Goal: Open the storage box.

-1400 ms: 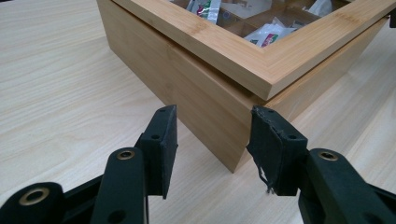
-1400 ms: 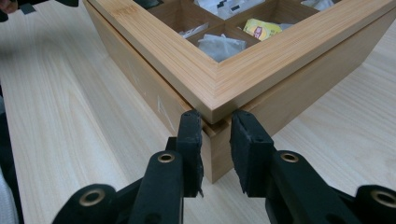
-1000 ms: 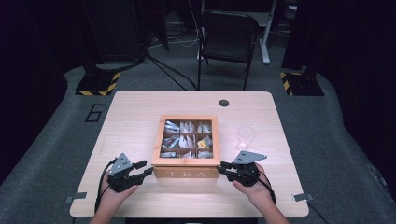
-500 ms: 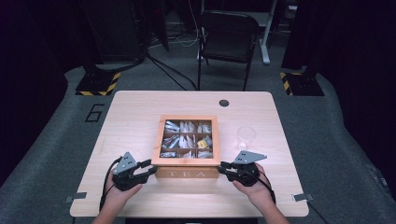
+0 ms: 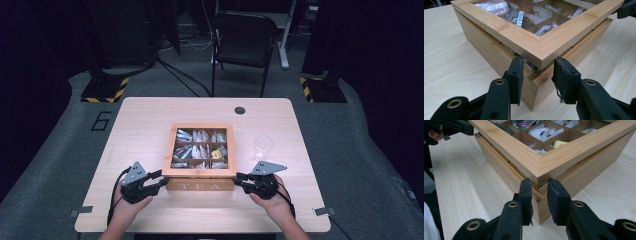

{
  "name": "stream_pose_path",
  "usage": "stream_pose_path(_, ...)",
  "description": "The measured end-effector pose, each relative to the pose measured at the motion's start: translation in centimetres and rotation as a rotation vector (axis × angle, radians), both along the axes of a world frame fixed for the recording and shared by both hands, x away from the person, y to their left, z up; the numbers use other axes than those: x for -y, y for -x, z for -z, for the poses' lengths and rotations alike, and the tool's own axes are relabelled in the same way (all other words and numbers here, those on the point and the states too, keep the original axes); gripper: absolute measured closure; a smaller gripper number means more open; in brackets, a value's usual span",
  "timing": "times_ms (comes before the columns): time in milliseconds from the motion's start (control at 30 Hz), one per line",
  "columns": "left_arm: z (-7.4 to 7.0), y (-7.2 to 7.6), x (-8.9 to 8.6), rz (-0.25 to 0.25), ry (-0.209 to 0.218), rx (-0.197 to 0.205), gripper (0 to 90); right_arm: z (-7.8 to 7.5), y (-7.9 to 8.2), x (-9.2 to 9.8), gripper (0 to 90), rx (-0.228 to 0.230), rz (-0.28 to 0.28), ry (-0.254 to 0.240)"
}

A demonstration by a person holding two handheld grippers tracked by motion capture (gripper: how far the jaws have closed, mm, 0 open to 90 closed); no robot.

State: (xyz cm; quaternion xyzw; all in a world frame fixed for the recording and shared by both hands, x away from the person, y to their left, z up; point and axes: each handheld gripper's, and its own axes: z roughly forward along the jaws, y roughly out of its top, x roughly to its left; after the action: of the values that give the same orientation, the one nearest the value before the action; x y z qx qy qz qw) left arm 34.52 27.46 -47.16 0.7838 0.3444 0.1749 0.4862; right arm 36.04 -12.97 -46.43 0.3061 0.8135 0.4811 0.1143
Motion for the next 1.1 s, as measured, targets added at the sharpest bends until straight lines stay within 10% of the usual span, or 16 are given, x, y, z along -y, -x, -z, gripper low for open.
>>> stream_pose_path(1100,-2.5,-1.0,-0.5,0.0,0.053,0.002,59.0,-2.7,-0.6,0.3,67.2,0.034,0.017,-0.02)
